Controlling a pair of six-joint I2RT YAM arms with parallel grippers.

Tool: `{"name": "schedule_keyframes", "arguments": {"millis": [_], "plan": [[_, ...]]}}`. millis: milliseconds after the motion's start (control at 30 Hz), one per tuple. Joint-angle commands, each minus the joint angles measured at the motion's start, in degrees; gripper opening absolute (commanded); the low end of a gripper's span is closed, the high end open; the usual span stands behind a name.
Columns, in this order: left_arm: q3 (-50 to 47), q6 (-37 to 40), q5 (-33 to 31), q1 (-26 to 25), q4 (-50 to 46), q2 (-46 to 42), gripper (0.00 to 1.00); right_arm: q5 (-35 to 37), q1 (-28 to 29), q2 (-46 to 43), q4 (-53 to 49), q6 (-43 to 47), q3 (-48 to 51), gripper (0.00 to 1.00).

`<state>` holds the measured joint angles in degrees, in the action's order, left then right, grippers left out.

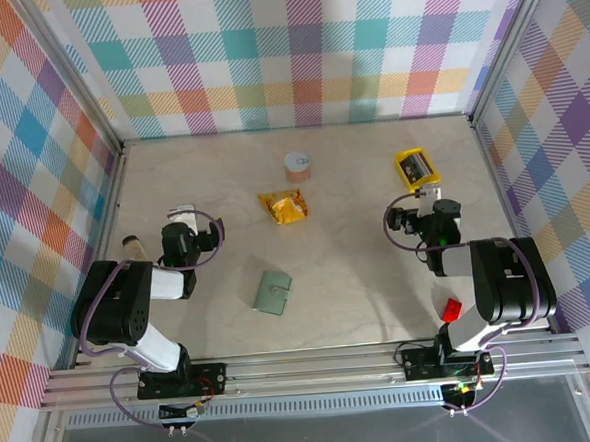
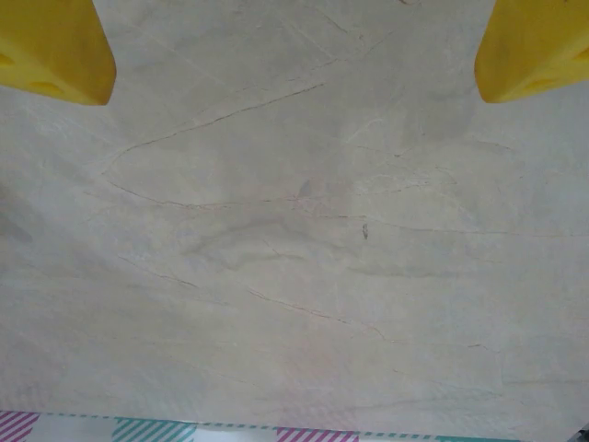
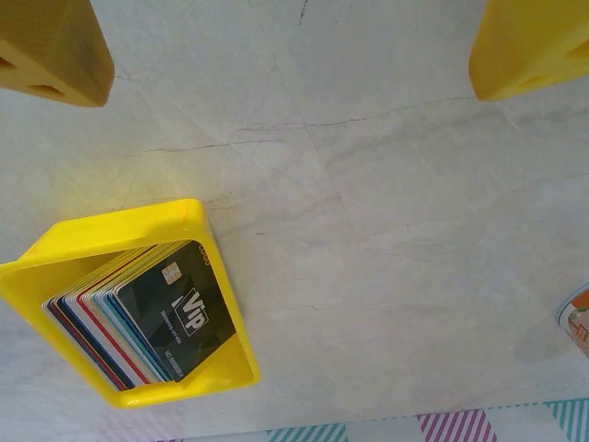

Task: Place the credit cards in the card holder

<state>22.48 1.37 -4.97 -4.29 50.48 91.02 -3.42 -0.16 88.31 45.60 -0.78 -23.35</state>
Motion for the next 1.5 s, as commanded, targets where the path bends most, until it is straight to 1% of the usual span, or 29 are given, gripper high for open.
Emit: {"name": "schedule_keyframes", "arguments": {"millis": [0, 1033, 1100, 1133, 1167, 1233, 1267, 1300, 1367, 1433, 1467], "plan": [[0.99, 0.79, 0.65, 0.58, -0.29, -0.08, 1.00, 0.17, 0.12, -0.16, 1.77, 0.58, -0.48, 0.99], [1.08, 0.77, 0.59, 0.56, -0.38, -0.06, 1.00, 0.17, 0.11, -0.15, 1.77, 0.50, -0.46, 0.99], [1.26, 1.16, 1.88, 0.60, -0.82, -0.48, 1.00, 0.77, 0.08, -0.83, 1.28, 0.36, -0.69, 0.99], [2.14, 2.24, 4.37, 0.60, -3.81, -2.21, 1.00, 0.47, 0.16, -2.64, -1.09, 0.44, -1.18, 0.99], [3.17, 3.11, 5.31, 0.24, -7.67, -4.54, 1.00, 0.19, 0.16, -4.89, -4.18, 0.74, -1.82, 1.00], [7.70, 2.66, 1.77, -1.08, -20.48, -10.88, 1.00, 0.49, 0.34, -11.95, -14.64, -0.05, -3.98, 0.98], [10.07, 0.70, 0.28, -1.40, -26.39, -13.76, 1.00, 0.56, 0.34, -15.02, -18.07, -1.52, -4.91, 0.97], [12.93, -2.13, -0.05, -1.51, -32.89, -16.61, 1.00, -0.41, 0.31, -18.49, -22.35, -3.48, -5.64, 0.95], [17.19, -10.49, 1.12, -1.70, -42.86, -20.71, 0.95, -4.07, 0.37, -24.18, -28.42, -8.34, -6.55, 0.90], [19.48, -17.97, 7.17, -2.00, -48.67, -23.42, 0.89, -9.79, 0.79, -28.02, -33.89, -12.59, -7.41, 0.86], [20.15, -21.50, 10.72, -2.44, -50.76, -24.59, 0.88, -12.32, 1.55, -29.51, -37.39, -15.02, -8.09, 0.84]]}}
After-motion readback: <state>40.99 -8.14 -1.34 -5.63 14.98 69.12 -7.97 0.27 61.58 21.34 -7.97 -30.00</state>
